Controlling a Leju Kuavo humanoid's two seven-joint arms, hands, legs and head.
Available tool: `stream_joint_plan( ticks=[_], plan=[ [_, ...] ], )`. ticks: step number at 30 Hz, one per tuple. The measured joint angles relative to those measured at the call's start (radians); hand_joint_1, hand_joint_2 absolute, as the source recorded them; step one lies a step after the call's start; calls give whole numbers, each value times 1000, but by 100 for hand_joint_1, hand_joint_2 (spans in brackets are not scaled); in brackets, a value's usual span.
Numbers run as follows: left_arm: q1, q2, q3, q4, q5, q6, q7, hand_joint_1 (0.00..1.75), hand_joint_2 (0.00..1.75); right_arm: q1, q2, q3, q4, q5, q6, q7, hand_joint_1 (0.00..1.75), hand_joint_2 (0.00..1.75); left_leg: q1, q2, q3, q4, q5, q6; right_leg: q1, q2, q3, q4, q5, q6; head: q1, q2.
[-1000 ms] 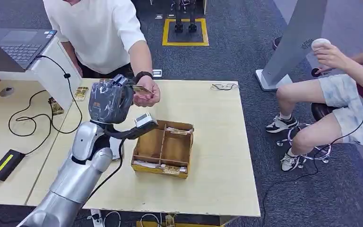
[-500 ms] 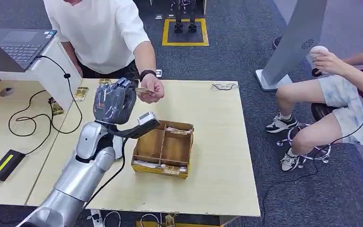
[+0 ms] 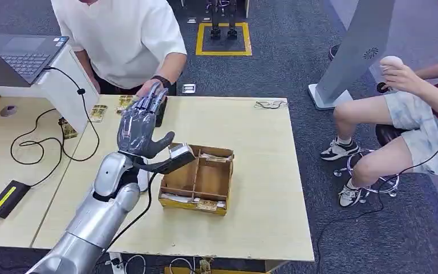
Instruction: Pass the card to the sensor for recognition and then transmit it.
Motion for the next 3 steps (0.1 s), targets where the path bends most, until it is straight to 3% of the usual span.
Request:
stream_joint_plan(
  ticks=[3],
  plan=[
    [10,1,-2,0,-2,10,0,0,175,1,-1,0,0,0,0,0,0,175,0,0,0,0,0,0,0,0,0,0,0,0,0,0]
  ],
)
